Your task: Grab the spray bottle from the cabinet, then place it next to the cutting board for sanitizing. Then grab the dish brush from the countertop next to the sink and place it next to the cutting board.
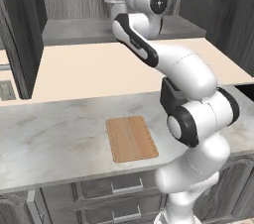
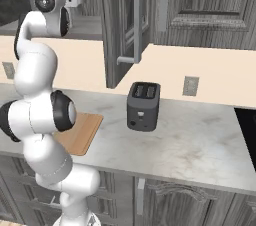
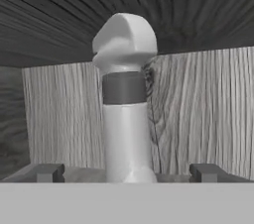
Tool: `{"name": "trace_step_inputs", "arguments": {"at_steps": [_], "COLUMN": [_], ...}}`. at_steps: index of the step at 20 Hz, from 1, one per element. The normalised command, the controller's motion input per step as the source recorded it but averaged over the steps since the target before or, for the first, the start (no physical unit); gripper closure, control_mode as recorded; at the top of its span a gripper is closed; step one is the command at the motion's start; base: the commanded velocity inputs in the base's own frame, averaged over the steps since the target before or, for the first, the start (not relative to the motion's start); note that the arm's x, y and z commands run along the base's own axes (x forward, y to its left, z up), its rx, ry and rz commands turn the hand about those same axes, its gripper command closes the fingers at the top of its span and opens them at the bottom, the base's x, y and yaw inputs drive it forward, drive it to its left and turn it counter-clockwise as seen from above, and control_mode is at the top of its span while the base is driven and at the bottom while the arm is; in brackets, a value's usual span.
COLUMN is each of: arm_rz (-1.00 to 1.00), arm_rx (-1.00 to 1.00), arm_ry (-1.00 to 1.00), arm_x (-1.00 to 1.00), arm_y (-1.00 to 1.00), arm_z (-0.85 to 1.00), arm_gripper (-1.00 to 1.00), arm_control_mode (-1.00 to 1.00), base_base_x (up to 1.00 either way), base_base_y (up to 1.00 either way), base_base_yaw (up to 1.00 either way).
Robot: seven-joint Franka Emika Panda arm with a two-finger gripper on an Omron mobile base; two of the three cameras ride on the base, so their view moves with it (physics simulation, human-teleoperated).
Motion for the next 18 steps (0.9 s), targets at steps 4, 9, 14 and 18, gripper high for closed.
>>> {"name": "trace_step_inputs", "arguments": {"at_steps": [4,9,14,18], "arm_rz": [0.0,0.0,0.0,0.0], "arm_rx": [0.0,-0.01,0.0,0.0], "arm_ry": [0.0,0.0,0.0,-0.06], "arm_x": [0.35,0.32,0.16,-0.14], "arm_y": [0.08,0.21,0.19,0.02], "arm_z": [0.0,0.0,0.0,0.0], "arm_gripper": [-1.0,1.0,1.0,1.0], "arm_control_mode": [-1.0,-1.0,-1.0,-1.0], "base_base_x": [0.0,0.0,0.0,0.0], "base_base_y": [0.0,0.0,0.0,0.0], "base_base_yaw": [0.0,0.0,0.0,0.0]}}
